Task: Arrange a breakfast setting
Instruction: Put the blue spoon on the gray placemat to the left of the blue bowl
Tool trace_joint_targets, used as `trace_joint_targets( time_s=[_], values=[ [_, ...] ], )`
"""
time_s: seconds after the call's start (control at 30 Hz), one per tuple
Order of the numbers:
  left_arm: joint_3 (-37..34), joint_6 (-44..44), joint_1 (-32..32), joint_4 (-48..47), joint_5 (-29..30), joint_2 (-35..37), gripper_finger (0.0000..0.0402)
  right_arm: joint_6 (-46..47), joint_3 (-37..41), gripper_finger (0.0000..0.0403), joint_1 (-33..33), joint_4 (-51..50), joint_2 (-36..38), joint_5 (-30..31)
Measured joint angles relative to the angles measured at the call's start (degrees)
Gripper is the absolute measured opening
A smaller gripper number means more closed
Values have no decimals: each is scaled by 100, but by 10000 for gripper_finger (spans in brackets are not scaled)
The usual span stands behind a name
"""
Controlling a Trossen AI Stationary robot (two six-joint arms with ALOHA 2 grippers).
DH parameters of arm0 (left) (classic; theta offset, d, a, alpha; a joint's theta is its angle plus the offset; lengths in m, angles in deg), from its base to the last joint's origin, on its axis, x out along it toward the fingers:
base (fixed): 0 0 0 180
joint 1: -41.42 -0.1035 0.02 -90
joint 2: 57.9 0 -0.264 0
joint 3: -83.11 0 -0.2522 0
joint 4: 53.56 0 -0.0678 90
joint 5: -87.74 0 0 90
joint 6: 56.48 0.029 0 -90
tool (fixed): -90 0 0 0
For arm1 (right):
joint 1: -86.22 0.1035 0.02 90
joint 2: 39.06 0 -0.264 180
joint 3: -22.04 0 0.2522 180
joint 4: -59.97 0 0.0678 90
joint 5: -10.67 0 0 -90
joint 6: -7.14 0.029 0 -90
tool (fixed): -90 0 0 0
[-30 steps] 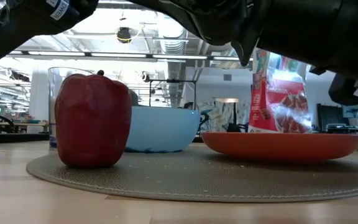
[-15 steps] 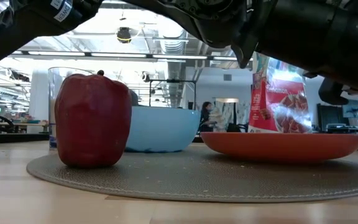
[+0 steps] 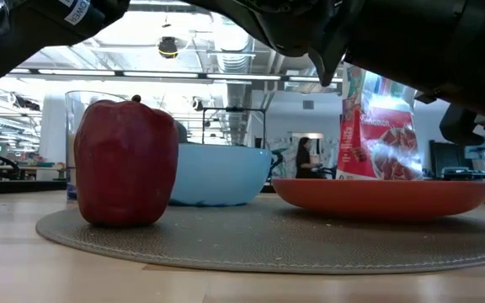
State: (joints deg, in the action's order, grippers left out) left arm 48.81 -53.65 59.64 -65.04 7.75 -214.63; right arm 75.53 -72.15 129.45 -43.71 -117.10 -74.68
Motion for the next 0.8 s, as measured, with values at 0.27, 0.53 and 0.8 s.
trace_joint_targets(
  time_s=[0.27,0.53,0.8],
  values=[
    [0,-263,39,-567,-310,0,99,-87,-9,37,-64,14,3,-9],
    [-4,-719,42,-657,-482,0,109,-96,-9,37,-64,8,4,7],
    [278,-780,142,-1820,-467,146,126,-129,-9,37,-64,6,4,31]
  ],
)
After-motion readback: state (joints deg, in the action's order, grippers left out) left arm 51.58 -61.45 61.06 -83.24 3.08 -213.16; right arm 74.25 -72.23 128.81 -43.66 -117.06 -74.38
